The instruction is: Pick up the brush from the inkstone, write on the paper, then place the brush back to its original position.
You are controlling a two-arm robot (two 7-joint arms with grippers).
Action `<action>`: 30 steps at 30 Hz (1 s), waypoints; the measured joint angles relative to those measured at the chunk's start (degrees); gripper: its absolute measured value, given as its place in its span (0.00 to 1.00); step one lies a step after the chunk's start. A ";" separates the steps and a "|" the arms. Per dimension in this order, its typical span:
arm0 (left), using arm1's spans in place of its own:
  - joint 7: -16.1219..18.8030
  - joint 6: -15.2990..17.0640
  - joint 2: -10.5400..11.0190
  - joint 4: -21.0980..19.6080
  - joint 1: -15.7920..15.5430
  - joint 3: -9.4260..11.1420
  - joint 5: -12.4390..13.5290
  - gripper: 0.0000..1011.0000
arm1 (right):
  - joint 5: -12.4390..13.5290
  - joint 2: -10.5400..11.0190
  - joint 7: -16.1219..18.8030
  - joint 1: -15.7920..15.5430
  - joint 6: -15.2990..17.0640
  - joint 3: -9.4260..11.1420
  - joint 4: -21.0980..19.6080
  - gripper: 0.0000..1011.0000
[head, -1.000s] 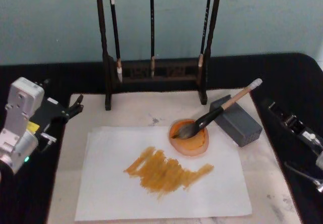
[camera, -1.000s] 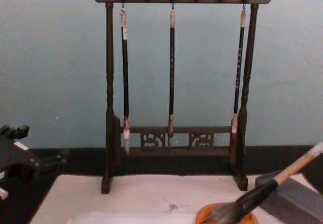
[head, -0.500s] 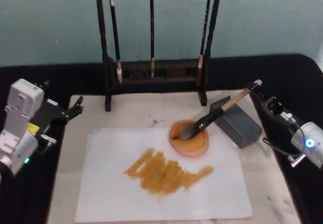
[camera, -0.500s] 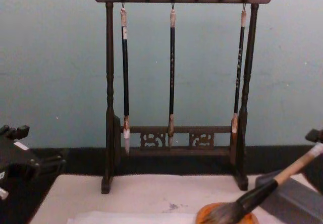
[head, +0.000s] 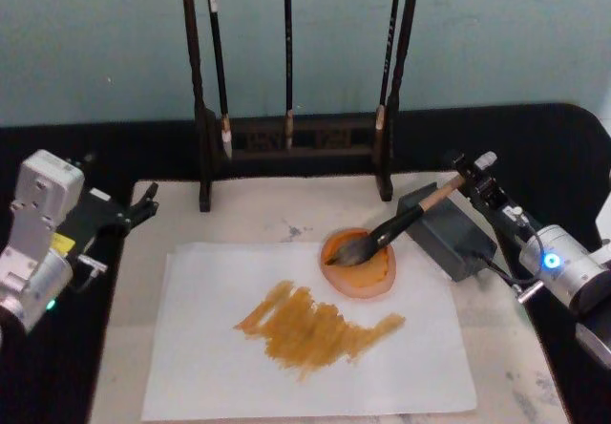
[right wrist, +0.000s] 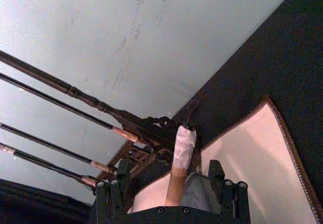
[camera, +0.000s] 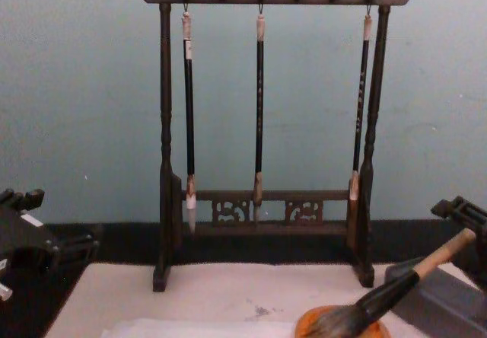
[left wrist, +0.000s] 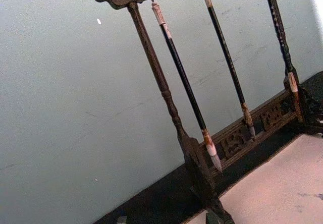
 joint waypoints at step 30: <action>0.00 0.00 0.00 0.00 0.00 0.00 0.00 1.00 | 0.14 0.07 0.07 1.59 -0.75 -0.88 1.58 0.64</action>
